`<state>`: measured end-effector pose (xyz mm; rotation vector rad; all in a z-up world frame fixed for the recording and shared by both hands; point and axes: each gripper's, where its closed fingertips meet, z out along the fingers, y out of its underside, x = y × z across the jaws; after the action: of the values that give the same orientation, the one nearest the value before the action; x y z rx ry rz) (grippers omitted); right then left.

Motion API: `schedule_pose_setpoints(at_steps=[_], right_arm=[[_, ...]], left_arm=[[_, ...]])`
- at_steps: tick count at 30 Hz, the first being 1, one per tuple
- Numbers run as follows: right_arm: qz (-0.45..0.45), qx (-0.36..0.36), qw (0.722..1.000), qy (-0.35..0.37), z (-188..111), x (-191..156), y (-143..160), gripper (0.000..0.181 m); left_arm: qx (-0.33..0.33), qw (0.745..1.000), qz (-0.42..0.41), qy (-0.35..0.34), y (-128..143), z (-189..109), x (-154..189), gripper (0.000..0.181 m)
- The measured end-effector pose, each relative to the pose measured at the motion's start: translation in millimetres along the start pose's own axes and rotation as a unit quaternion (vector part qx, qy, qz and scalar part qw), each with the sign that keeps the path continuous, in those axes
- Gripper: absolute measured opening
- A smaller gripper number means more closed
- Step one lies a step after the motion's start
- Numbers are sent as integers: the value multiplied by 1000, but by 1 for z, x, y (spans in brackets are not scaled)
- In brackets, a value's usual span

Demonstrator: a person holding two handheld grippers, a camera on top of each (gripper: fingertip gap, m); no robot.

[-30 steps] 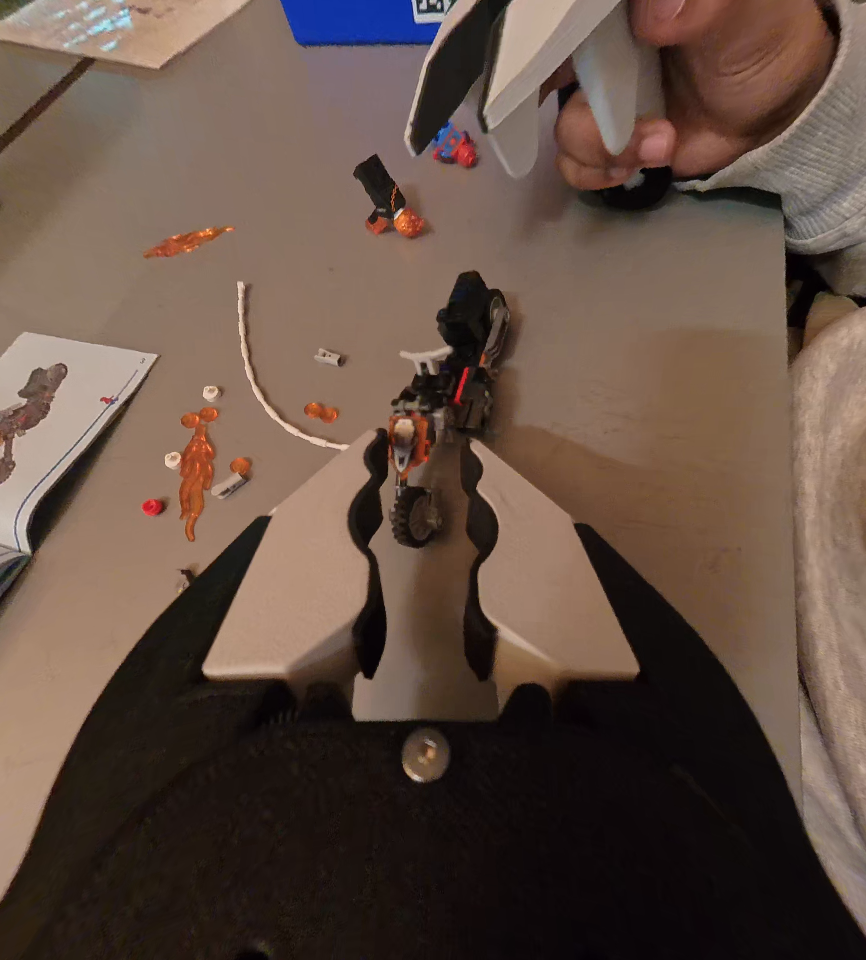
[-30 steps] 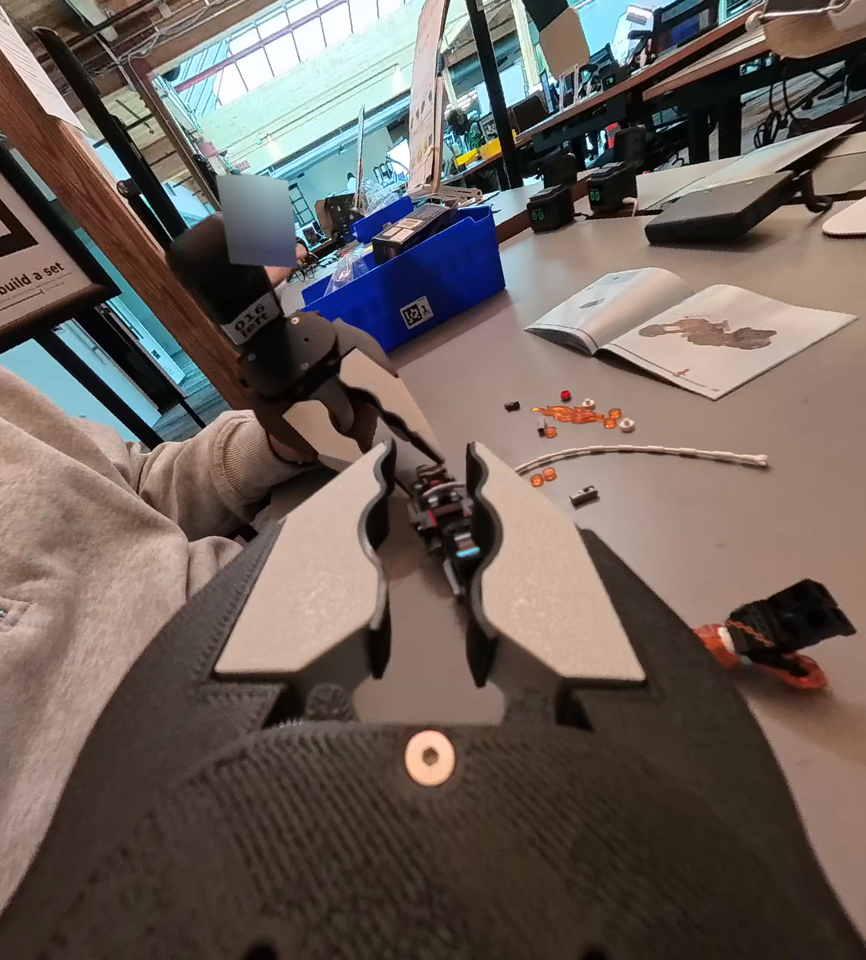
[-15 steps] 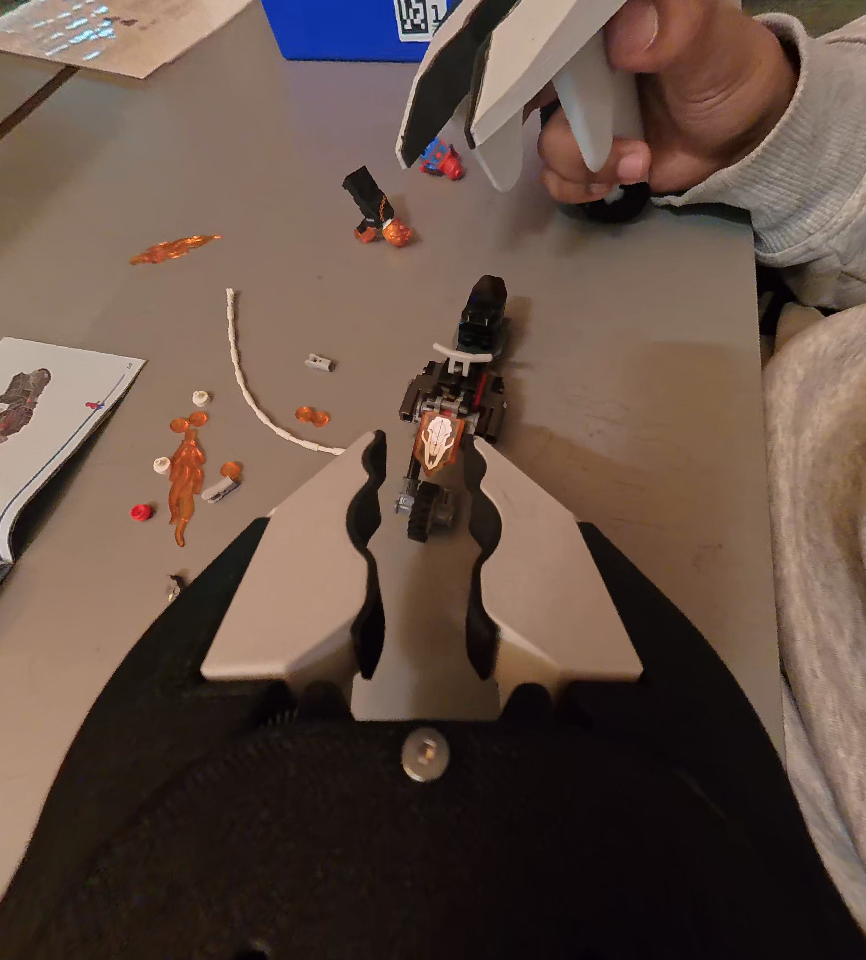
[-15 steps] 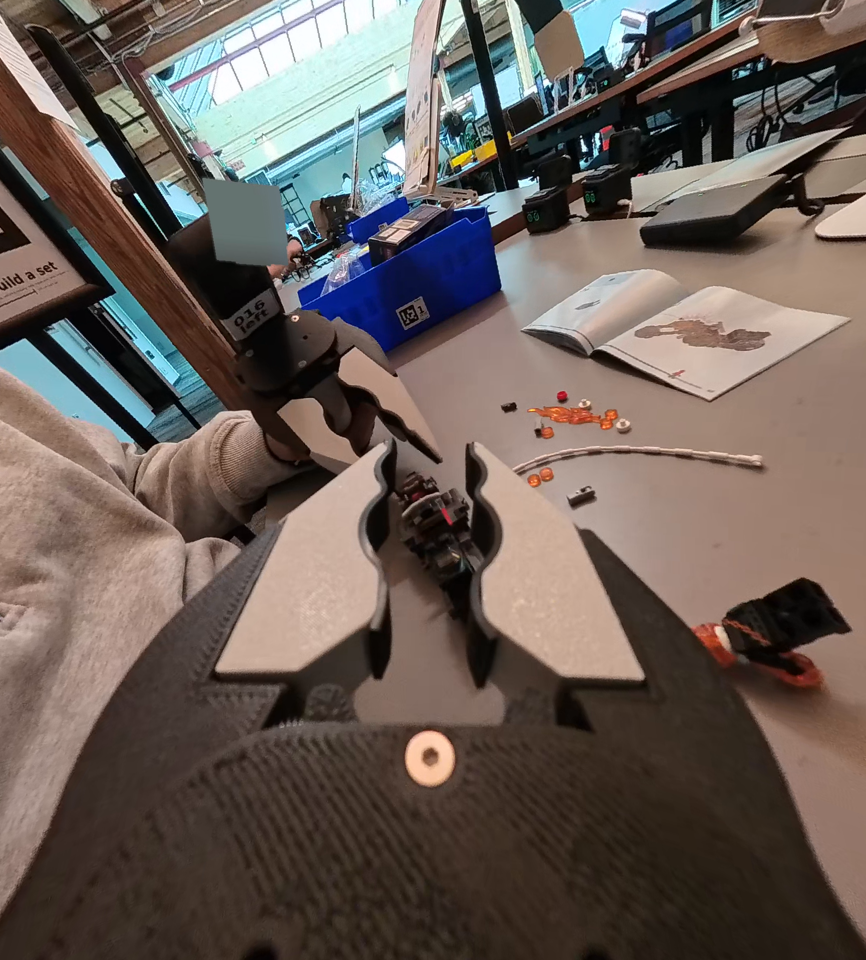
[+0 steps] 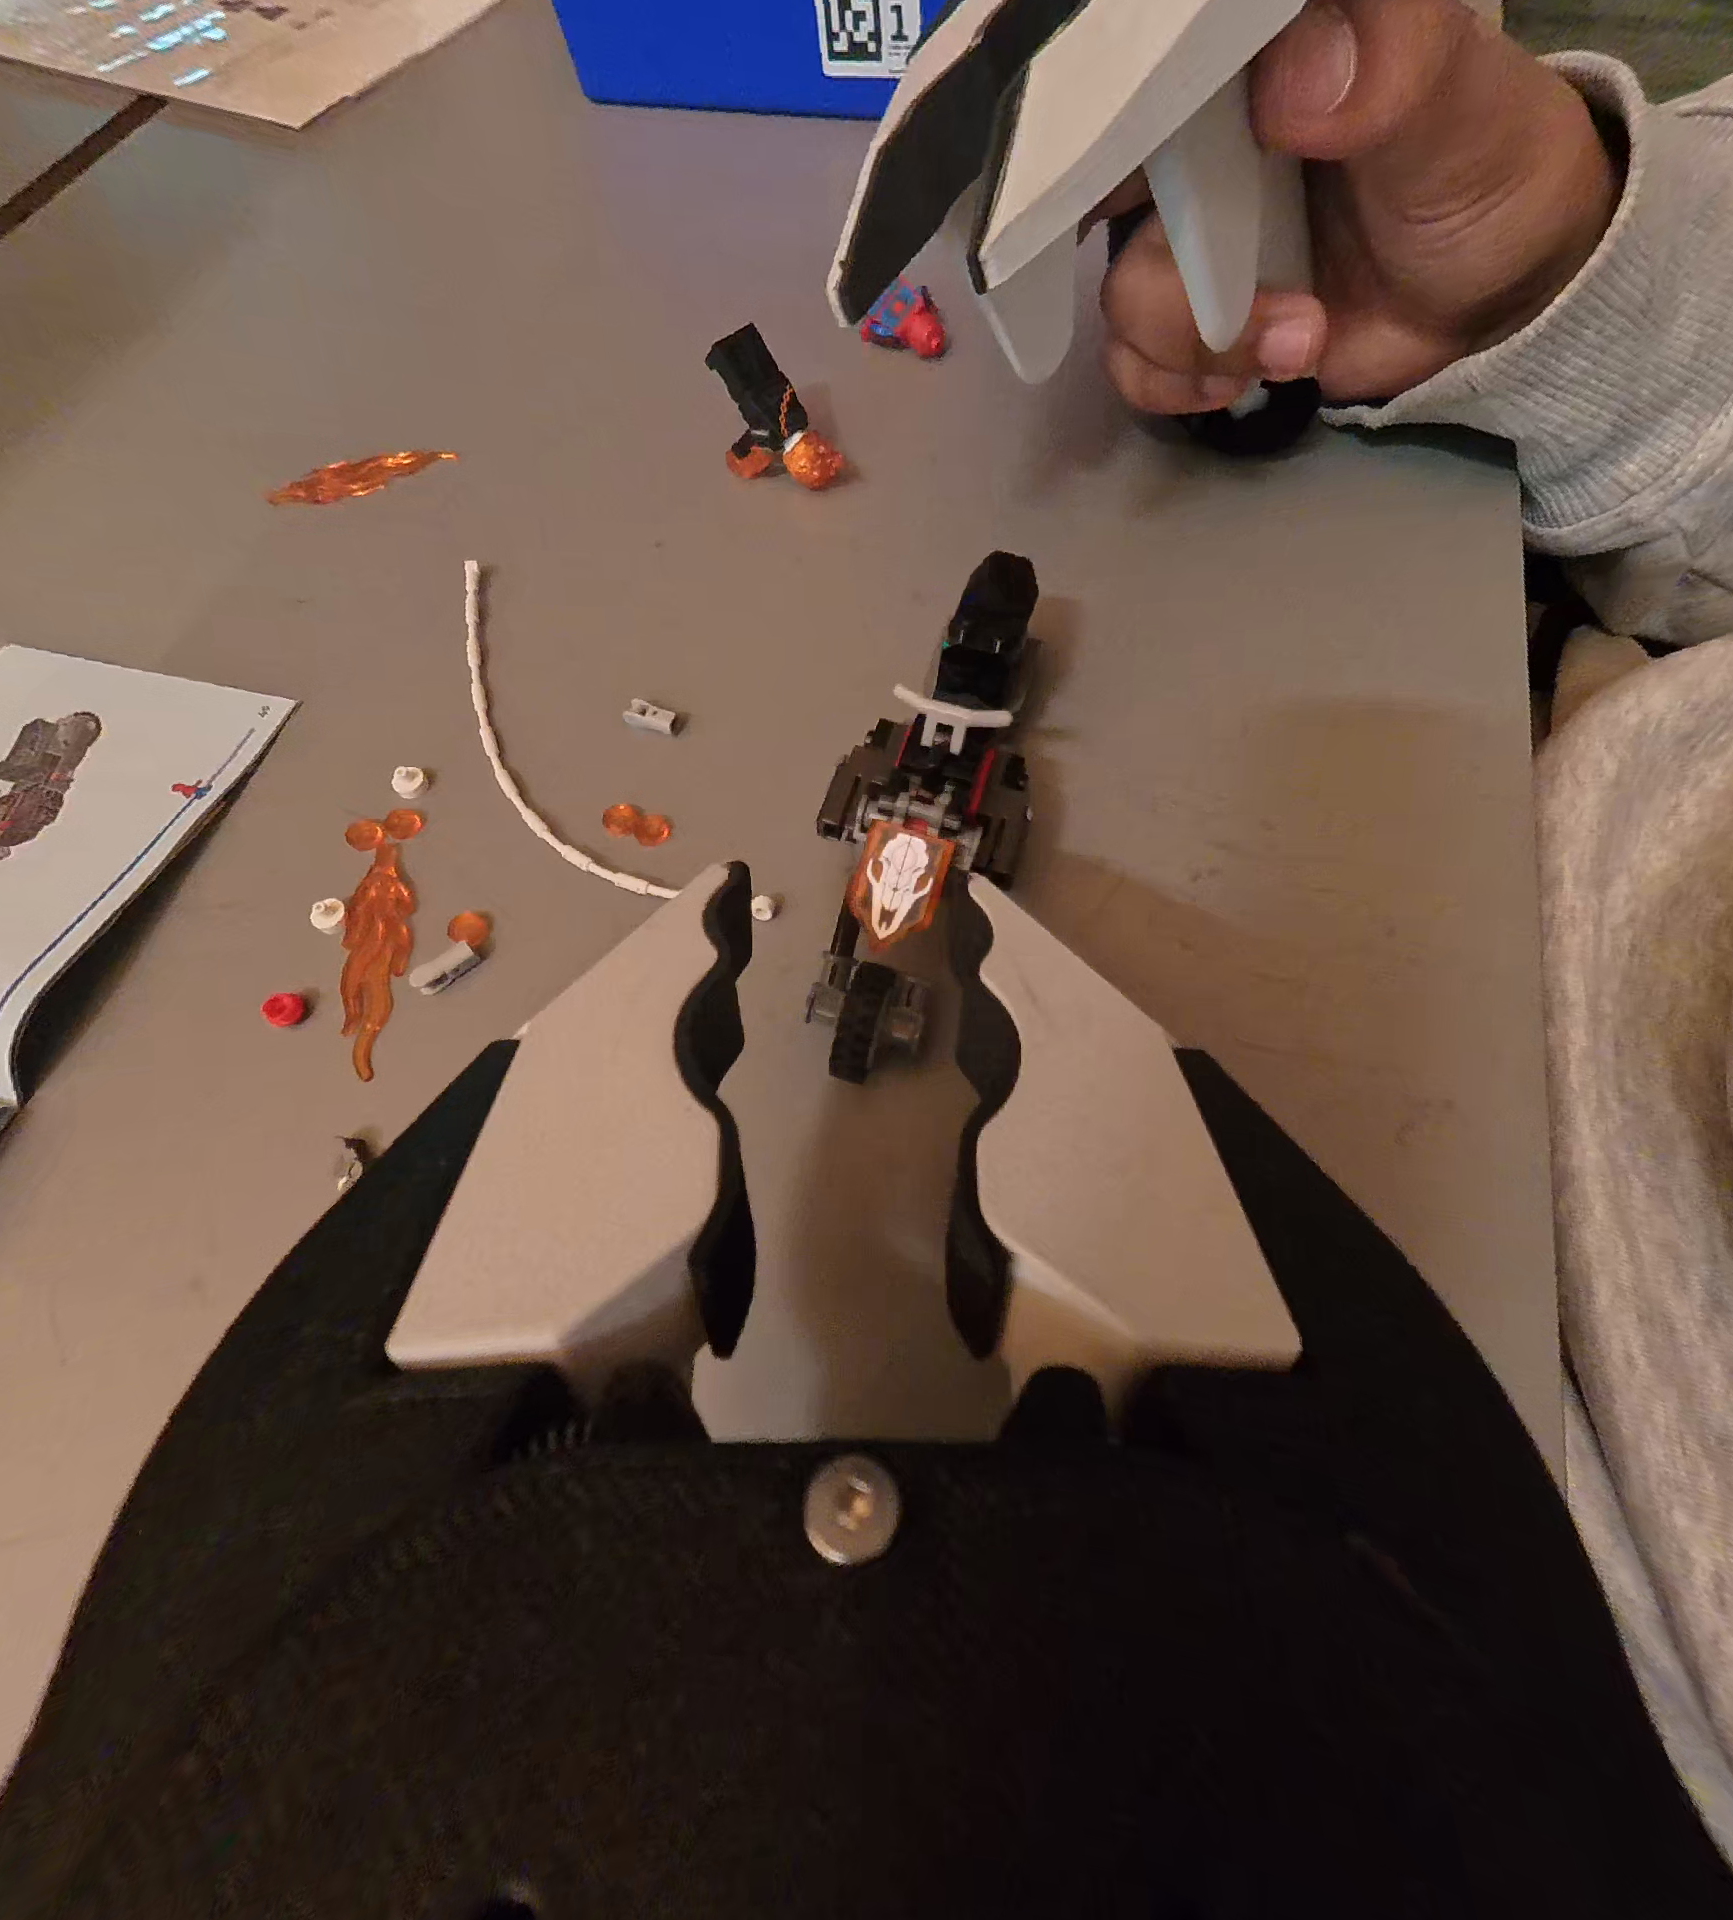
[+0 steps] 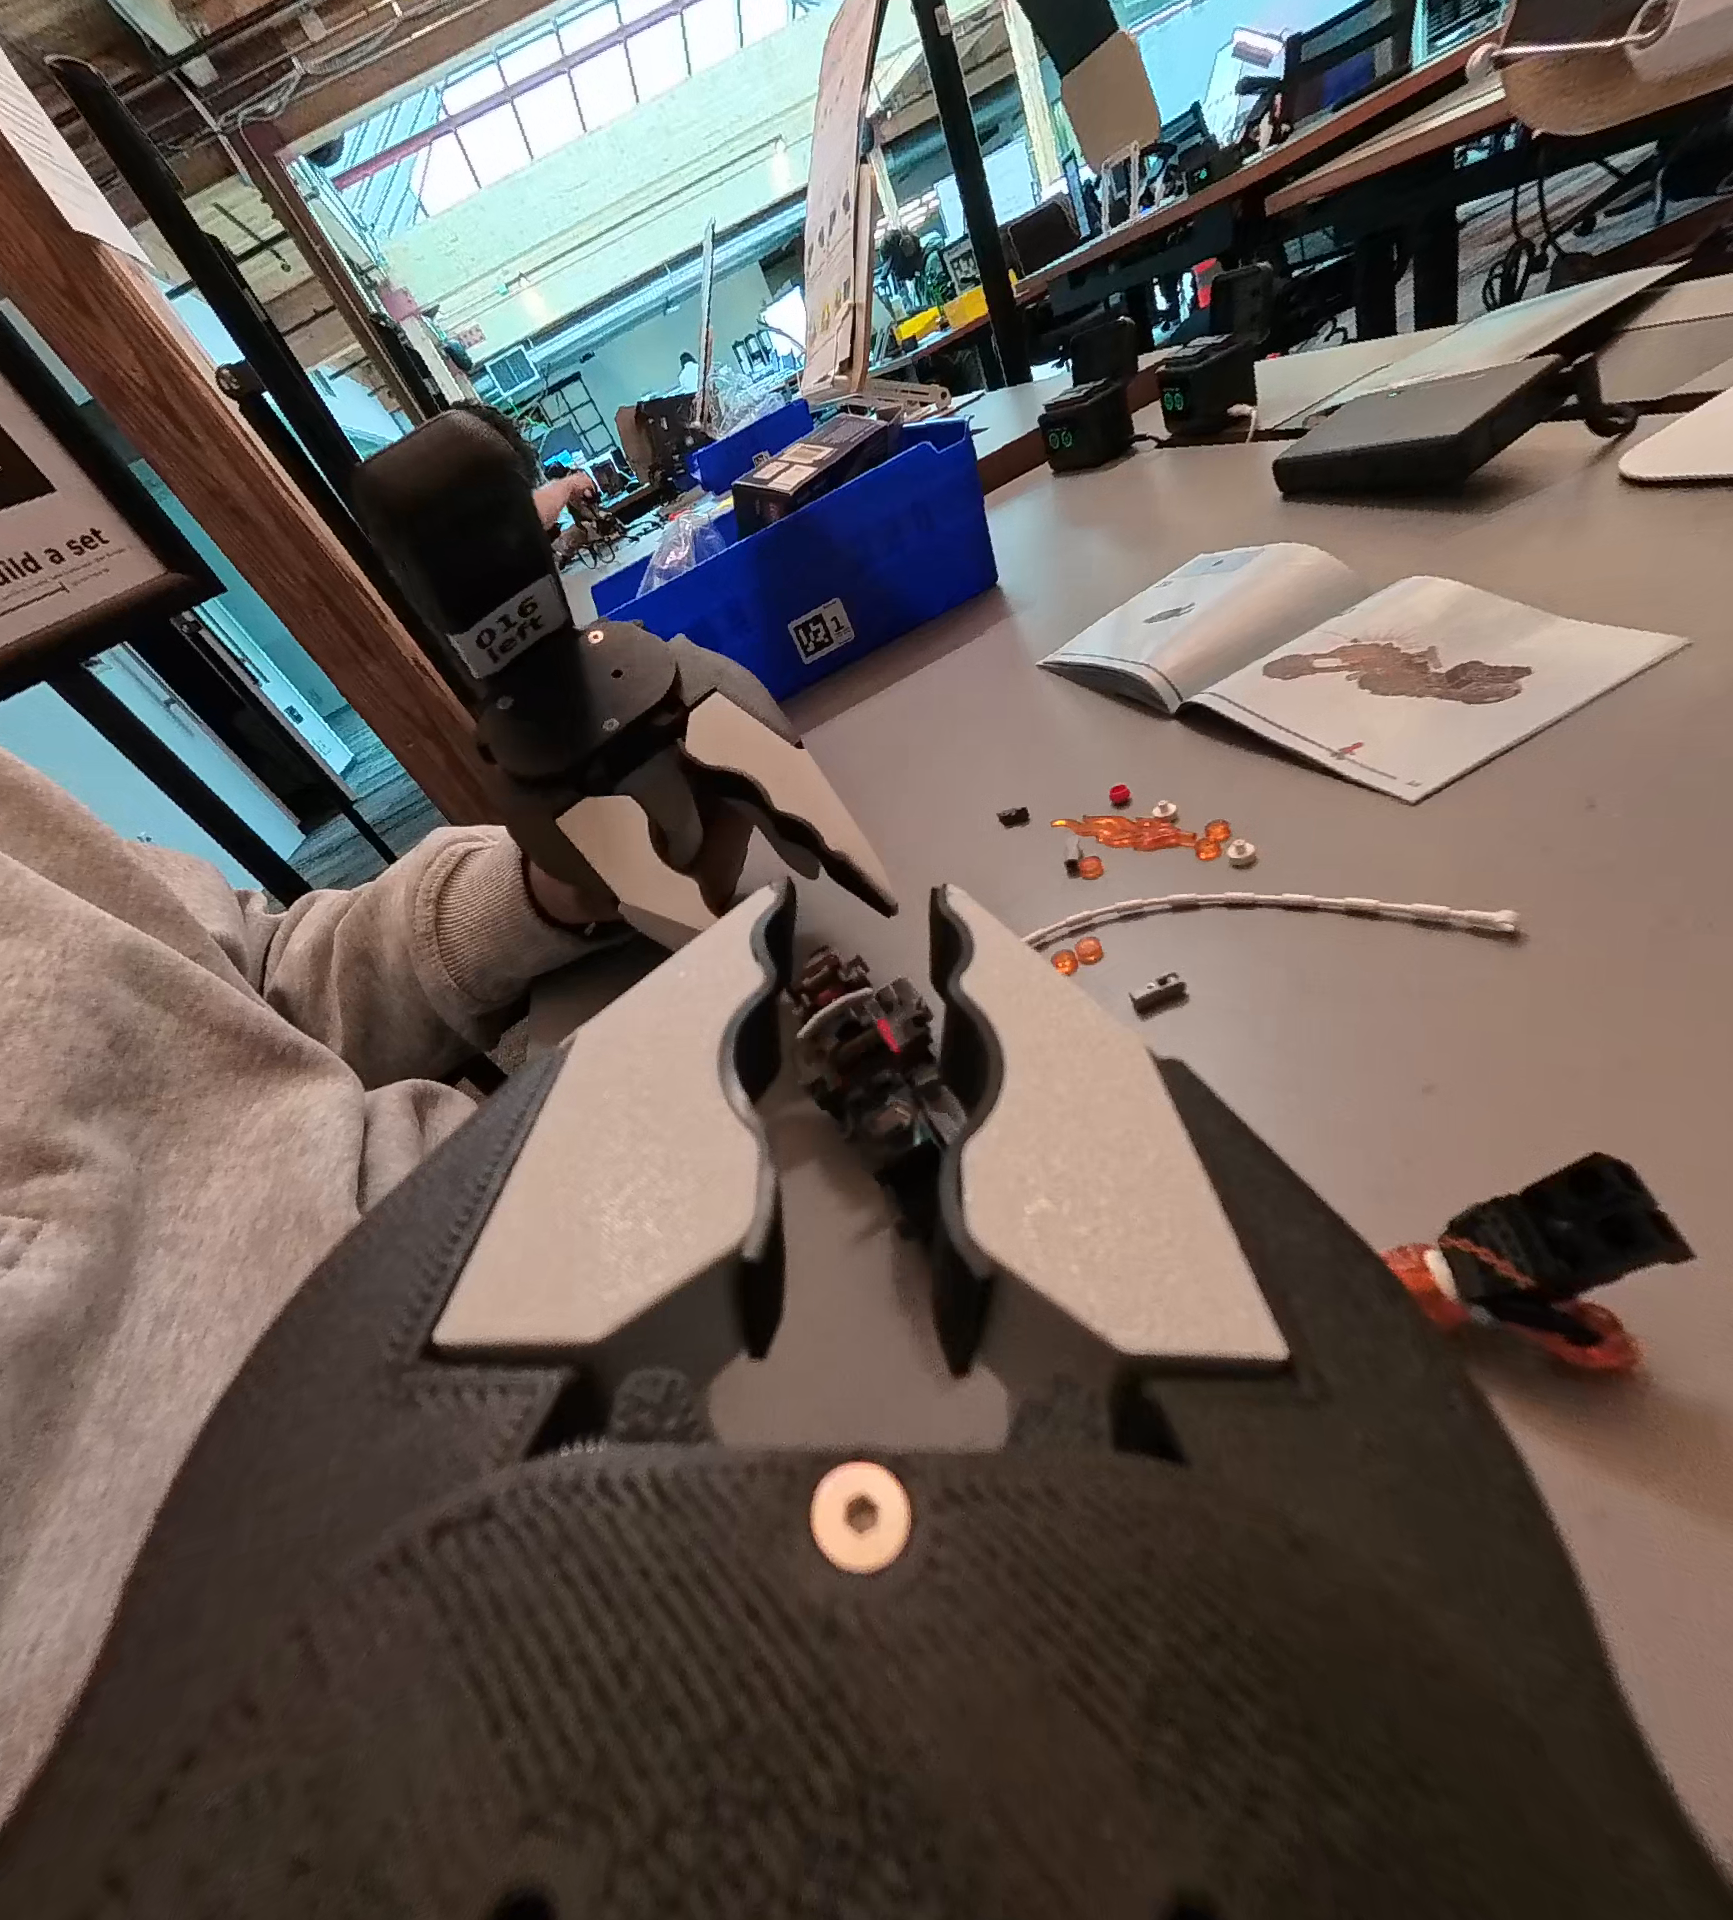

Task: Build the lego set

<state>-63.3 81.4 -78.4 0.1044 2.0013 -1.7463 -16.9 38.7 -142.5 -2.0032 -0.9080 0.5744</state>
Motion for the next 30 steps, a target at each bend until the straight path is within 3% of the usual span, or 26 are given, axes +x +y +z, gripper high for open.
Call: schedule_pose_setpoints(at_steps=[10, 14, 30], right_arm=[[2, 2, 1000, 1, 0, 1, -1, 23], [2, 2, 1000, 2, 0, 1, -1, 23], [2, 2, 1000, 1, 0, 1, 0, 23]], left_arm=[[7, 999, -31, -12, -1, -2, -9, 30], [12, 998, -54, 19, -1, -4, -6, 33], [-9, 999, -30, 12, 3, 1, -2, 35]])
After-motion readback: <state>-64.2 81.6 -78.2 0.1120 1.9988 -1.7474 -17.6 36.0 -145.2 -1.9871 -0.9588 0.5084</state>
